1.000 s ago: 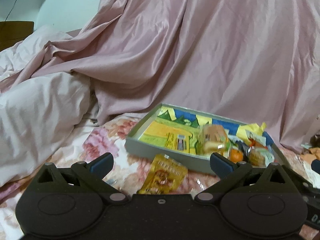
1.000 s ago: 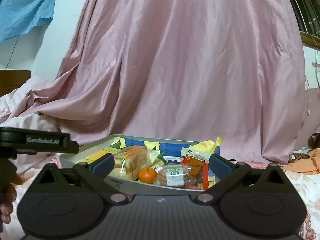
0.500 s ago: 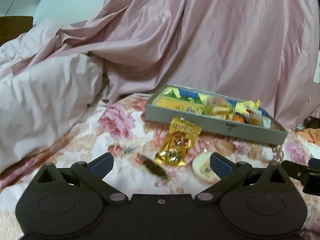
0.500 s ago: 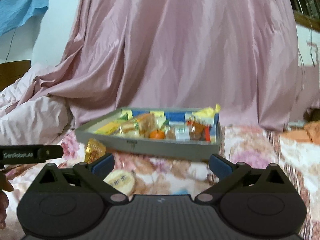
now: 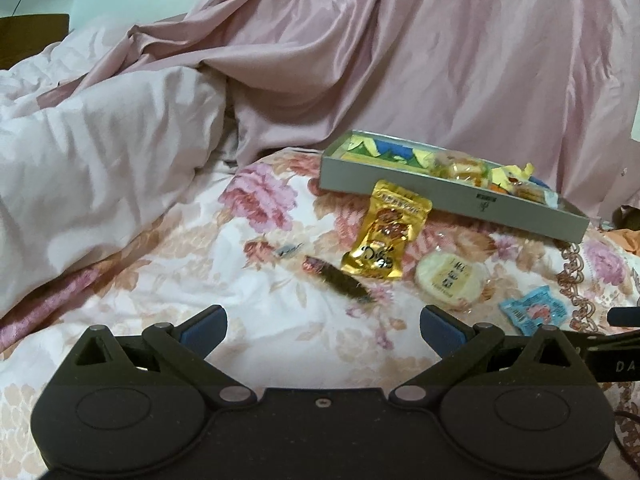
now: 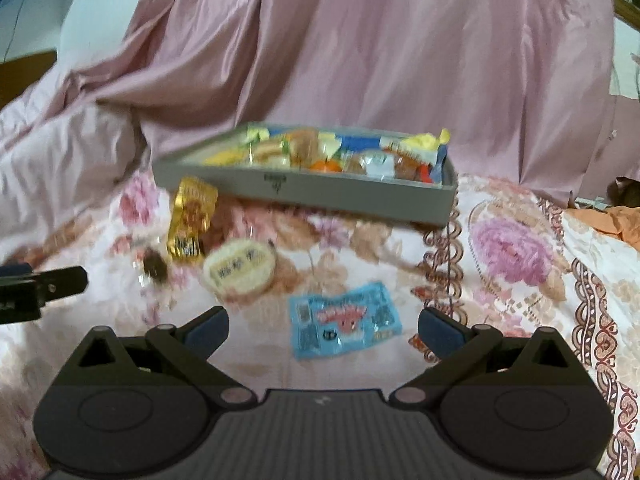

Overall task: Organize snacks
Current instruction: 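Withdraw both open tools from the box toward the remaining snacks, then grasp the round rice cake with the left tool while the right tool grasps the blue candy pack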

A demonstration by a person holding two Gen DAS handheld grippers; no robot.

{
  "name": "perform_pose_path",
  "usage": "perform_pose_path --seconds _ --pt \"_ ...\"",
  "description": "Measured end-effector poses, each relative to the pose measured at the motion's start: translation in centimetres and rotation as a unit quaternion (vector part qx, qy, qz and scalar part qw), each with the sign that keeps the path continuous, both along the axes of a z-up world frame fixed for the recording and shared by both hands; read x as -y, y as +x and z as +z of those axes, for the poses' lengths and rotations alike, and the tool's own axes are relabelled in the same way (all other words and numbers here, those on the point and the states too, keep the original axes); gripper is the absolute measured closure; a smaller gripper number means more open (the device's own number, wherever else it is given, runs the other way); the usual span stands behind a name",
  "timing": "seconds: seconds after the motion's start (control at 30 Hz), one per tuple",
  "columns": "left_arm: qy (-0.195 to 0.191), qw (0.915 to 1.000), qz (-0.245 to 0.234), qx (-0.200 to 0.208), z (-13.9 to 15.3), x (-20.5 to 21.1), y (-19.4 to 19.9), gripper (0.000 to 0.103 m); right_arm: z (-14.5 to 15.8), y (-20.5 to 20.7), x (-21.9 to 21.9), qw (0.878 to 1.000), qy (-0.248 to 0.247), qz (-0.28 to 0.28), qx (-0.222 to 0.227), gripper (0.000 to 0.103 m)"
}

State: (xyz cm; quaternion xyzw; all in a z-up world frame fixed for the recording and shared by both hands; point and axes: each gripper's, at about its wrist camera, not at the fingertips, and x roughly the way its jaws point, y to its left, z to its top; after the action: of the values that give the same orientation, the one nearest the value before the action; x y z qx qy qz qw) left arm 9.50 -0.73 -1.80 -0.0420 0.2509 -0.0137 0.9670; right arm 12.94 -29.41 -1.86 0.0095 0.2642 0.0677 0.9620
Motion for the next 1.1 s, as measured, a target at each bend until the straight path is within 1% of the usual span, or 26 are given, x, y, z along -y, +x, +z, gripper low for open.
perform_pose_path --seconds 0.17,0.3,0.4,0.5,0.57,0.77,0.9,0.93,1.0,1.1 --pt "0.000 0.9999 0.004 -0.016 -0.6 -0.1 0.6 0.001 -1.0 1.0 -0.9 0.999 -0.018 0.011 -0.039 0.000" --pt "0.013 0.9996 -0.005 -0.027 -1.0 0.5 1.2 0.001 -1.6 1.7 -1.3 0.998 -0.020 0.016 -0.065 0.000" --pt "0.019 0.9988 -0.023 -0.039 -1.2 1.1 1.7 0.001 -1.9 2.1 -1.3 0.997 -0.018 0.018 -0.077 0.000" --pt "0.006 0.9967 -0.055 -0.059 -1.2 1.4 2.6 0.001 -1.8 2.5 -0.9 0.996 -0.005 0.025 -0.084 0.000" --pt "-0.004 0.9950 -0.069 -0.072 -1.2 1.8 3.4 0.001 -1.7 3.0 -0.8 0.995 -0.004 0.040 -0.091 0.000" --pt "-0.010 0.9914 -0.103 -0.079 -1.2 3.2 5.6 0.001 -1.4 4.1 -0.8 0.992 -0.042 0.098 -0.073 0.000" --pt "-0.014 0.9880 -0.133 -0.077 -1.3 4.8 7.2 0.001 -1.6 4.7 -0.5 0.987 -0.090 0.125 -0.053 0.000" --pt "-0.016 0.9873 -0.139 -0.076 -1.3 5.2 7.6 0.001 -1.7 4.9 -0.3 0.986 -0.095 0.128 -0.050 0.000" --pt "-0.022 0.9855 -0.149 -0.078 -1.6 6.2 8.7 0.001 -1.7 5.2 0.2 0.986 -0.090 0.134 -0.049 0.000" --pt "-0.026 0.9842 -0.155 -0.081 -2.1 7.7 10.3 0.001 -1.5 5.7 1.0 0.987 -0.063 0.134 -0.059 0.000"
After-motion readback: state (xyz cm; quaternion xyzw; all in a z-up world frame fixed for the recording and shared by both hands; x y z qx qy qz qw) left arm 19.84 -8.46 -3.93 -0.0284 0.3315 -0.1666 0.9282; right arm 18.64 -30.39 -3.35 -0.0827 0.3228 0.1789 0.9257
